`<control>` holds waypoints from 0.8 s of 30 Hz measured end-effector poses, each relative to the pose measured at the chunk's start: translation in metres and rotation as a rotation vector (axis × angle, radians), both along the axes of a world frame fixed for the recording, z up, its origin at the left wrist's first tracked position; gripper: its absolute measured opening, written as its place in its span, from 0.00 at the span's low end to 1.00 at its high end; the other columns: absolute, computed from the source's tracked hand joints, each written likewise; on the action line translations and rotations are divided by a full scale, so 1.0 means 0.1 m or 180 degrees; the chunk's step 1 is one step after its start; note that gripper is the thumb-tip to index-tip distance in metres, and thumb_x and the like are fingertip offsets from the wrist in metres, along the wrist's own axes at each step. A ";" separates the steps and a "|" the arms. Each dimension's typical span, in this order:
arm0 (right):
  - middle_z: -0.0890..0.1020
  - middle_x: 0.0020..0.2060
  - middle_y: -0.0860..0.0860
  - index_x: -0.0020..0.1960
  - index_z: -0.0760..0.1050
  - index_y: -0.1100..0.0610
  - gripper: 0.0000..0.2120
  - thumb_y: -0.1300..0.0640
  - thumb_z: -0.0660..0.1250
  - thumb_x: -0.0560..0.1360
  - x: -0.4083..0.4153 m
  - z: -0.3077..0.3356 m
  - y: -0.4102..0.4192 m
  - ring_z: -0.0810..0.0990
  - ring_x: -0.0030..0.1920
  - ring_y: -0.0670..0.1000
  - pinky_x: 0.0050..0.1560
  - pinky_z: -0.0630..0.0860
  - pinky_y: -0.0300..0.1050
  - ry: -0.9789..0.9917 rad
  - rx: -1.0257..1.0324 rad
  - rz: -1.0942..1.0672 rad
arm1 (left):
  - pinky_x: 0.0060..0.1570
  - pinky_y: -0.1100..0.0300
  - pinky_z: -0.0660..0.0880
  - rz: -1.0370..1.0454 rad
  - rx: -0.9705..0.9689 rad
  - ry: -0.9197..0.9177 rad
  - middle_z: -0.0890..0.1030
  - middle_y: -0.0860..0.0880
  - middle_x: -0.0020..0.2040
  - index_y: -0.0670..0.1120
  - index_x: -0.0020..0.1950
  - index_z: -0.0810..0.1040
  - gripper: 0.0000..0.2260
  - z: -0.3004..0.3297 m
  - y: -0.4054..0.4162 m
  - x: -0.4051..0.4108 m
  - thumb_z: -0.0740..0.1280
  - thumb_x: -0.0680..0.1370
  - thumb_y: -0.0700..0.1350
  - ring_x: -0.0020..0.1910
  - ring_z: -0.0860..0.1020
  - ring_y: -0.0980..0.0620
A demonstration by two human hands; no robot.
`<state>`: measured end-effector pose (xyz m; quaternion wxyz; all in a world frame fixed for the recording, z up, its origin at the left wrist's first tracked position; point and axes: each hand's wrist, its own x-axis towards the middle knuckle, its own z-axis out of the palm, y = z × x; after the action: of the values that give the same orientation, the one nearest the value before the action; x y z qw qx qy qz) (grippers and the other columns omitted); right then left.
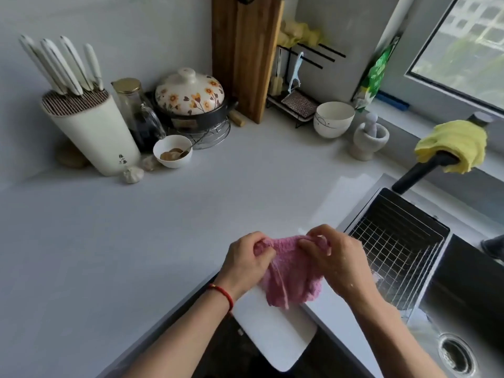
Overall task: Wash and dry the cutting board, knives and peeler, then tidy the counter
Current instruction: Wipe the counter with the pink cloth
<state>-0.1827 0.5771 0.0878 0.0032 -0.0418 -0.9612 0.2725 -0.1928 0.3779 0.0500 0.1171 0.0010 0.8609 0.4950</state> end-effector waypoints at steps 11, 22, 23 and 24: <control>0.50 0.81 0.62 0.83 0.50 0.59 0.36 0.38 0.46 0.83 -0.75 -1.69 -0.71 0.47 0.81 0.65 0.80 0.47 0.65 -0.0396 0.0839 0.1092 | 0.60 0.54 0.75 0.0485 -0.1357 -0.0129 0.79 0.51 0.59 0.48 0.63 0.78 0.15 -0.43 -0.21 -0.33 0.67 0.78 0.38 0.60 0.76 0.49; 0.44 0.83 0.54 0.83 0.39 0.48 0.32 0.40 0.44 0.83 -1.04 -1.76 0.01 0.39 0.82 0.56 0.77 0.44 0.70 -0.0372 0.1358 0.0132 | 0.67 0.63 0.67 0.0355 -0.1086 0.0564 0.81 0.49 0.64 0.43 0.62 0.82 0.14 -0.53 0.02 -1.37 0.69 0.77 0.36 0.67 0.75 0.49; 0.47 0.83 0.54 0.83 0.42 0.49 0.33 0.41 0.49 0.83 -0.96 -1.76 -0.25 0.43 0.83 0.58 0.77 0.46 0.70 -0.0299 0.1167 0.0338 | 0.68 0.62 0.67 0.0342 -0.1026 0.0619 0.80 0.49 0.64 0.44 0.62 0.82 0.13 -0.55 0.05 -1.47 0.69 0.77 0.37 0.67 0.75 0.50; 0.50 0.83 0.54 0.84 0.46 0.50 0.35 0.40 0.53 0.82 -0.92 -1.76 -0.52 0.47 0.82 0.59 0.77 0.49 0.69 -0.0158 0.1005 0.0709 | 0.69 0.61 0.68 0.0312 -0.0983 0.0636 0.80 0.49 0.65 0.44 0.62 0.82 0.13 -0.57 0.09 -1.50 0.69 0.78 0.38 0.68 0.74 0.50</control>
<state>-0.2748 0.5254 -0.0884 -0.0442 0.0592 -0.9905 0.1159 -0.3424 0.3871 -0.0068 0.0055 -0.0098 0.9331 0.3595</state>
